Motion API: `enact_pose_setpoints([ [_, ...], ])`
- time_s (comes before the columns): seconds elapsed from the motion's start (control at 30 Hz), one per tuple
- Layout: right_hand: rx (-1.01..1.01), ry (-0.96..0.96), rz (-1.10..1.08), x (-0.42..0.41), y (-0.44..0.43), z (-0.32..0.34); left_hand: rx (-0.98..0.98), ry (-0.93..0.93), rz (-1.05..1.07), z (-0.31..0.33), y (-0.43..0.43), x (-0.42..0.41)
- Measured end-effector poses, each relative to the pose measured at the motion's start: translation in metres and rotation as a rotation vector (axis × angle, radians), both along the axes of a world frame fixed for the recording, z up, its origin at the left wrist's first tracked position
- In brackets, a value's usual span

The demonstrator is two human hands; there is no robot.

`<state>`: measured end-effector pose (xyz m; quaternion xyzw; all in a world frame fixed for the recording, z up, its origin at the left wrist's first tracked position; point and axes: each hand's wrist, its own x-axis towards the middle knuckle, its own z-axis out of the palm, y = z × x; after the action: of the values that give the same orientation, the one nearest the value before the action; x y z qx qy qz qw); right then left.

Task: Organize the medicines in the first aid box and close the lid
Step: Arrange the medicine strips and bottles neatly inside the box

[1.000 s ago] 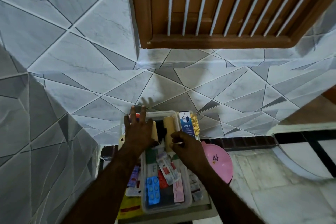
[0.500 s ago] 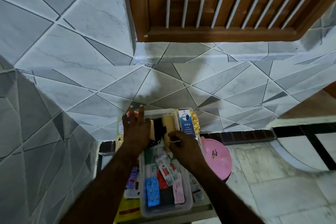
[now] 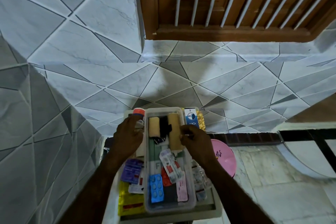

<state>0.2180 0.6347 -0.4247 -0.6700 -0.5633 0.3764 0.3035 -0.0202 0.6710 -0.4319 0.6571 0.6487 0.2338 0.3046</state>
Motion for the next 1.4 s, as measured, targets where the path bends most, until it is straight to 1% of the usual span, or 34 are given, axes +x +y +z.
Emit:
enact_pose_setpoints([
  [0.07,0.013,0.024,-0.052,0.006,0.002,0.001,-0.131,0.117,-0.154,0.000,-0.007,-0.013],
  [0.13,0.038,0.002,-0.121,0.013,0.003,0.000,-0.197,0.304,-0.296,-0.002,-0.014,-0.022],
  [0.2,0.060,-0.047,-0.188,0.022,0.005,-0.003,-0.215,0.437,-0.333,-0.008,-0.022,-0.026],
  [0.27,0.063,-0.102,-0.224,0.029,0.007,-0.007,-0.206,0.494,-0.330,-0.013,-0.028,-0.026],
  [0.37,0.055,-0.197,-0.212,0.035,0.008,-0.013,-0.169,0.487,-0.314,-0.015,-0.033,-0.023],
  [0.53,-0.020,-0.217,-0.184,0.036,0.005,-0.020,-0.093,0.421,-0.279,-0.026,-0.034,-0.024],
  [0.63,-0.091,-0.158,-0.144,0.035,0.005,-0.025,-0.087,0.394,-0.247,-0.025,-0.034,-0.023],
  [0.73,-0.133,-0.111,-0.144,0.032,0.006,-0.029,-0.072,0.411,-0.227,-0.019,-0.035,-0.023],
  [0.9,-0.110,-0.111,-0.151,0.028,0.010,-0.026,-0.036,0.419,-0.127,-0.004,-0.038,-0.026],
  [1.0,-0.088,-0.094,-0.155,0.026,0.010,-0.026,0.045,0.440,-0.063,0.010,-0.035,-0.026],
  [1.1,-0.097,-0.059,-0.178,0.026,0.011,-0.028,0.134,0.383,-0.026,0.025,-0.028,-0.018],
  [1.2,-0.104,-0.008,-0.235,0.027,0.011,-0.027,0.185,0.360,-0.057,0.034,-0.019,-0.003],
  [1.27,-0.077,0.000,-0.275,0.027,0.010,-0.022,0.174,0.382,-0.111,0.034,-0.011,0.007],
  [1.4,0.063,-0.031,-0.341,0.024,0.005,-0.001,0.110,0.433,-0.181,0.027,0.005,0.023],
])
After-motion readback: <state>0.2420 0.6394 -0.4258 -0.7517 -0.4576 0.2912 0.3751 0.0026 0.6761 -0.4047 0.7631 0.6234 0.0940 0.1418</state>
